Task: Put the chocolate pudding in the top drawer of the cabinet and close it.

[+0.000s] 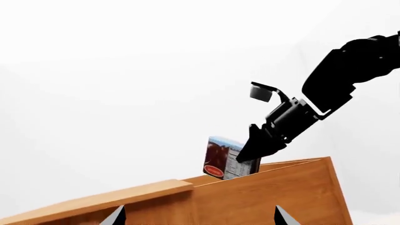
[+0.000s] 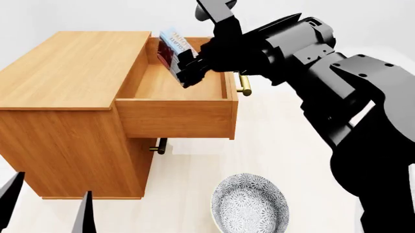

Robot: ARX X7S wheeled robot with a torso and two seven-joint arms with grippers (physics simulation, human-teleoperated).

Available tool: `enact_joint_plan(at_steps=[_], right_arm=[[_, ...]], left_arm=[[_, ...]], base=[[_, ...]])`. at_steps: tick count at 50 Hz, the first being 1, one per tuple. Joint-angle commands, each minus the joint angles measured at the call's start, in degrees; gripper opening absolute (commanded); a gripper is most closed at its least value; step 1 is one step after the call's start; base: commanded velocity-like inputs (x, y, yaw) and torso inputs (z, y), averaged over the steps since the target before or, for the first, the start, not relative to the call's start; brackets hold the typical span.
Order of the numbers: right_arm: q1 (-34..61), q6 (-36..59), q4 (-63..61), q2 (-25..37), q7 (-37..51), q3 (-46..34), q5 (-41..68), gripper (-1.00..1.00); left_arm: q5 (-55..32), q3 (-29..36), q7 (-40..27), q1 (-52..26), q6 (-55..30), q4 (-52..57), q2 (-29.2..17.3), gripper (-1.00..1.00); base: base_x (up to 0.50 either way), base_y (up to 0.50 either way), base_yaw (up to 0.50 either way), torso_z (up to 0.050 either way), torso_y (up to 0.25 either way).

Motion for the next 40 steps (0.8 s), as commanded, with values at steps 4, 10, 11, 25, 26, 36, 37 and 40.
enact_joint_plan(at_steps=[4,10,11,25,26,36,37,40], right_arm=[[-2.5,-0.6,-0.7,0.0,2.4,0.4,-1.9,-1.0],[-2.9,-0.9,-0.6,0.0,3.7,0.5,-2.2,-1.0],[-2.9,-1.1,-0.5,0.0,4.0,0.5,-2.2,-1.0],[-2.1,-6.2,1.5,0.0,8.8,0.5,-0.8,1.0],[-2.1,-6.4,1.5,0.0,8.9,0.5,-0.8,1.0],[-1.9,-8.8,1.8,0.0,9.9,0.6,-1.3,1.0],[-1.8,-9.0,1.9,0.0,10.0,0.6,-1.3,1.0],[-1.8,-10.2,2.1,0.0,10.8,0.6,-1.3,1.0]], left_arm=[[0.3,-0.1,0.4,0.5,0.9,-1.4,0.8,1.0],[0.0,-0.2,0.7,0.5,1.2,-1.9,1.1,1.0],[-0.1,-0.2,0.8,0.5,1.2,-2.0,1.2,1.0],[-0.3,-0.3,1.2,0.7,1.4,-2.5,1.6,1.0],[-0.2,-0.4,1.2,0.8,1.4,-2.5,1.6,1.0],[0.4,-0.5,0.8,1.3,1.7,-2.8,1.8,1.0],[0.4,-0.6,0.8,1.4,1.7,-2.9,1.8,1.0],[0.5,-0.6,0.8,1.5,1.7,-2.8,1.9,1.0]], base=[[0.0,0.0,0.0,0.0,0.0],[0.0,0.0,0.0,0.0,0.0],[0.0,0.0,0.0,0.0,0.0],[0.0,0.0,0.0,0.0,0.0],[0.0,0.0,0.0,0.0,0.0],[0.0,0.0,0.0,0.0,0.0],[0.0,0.0,0.0,0.0,0.0],[0.0,0.0,0.0,0.0,0.0]])
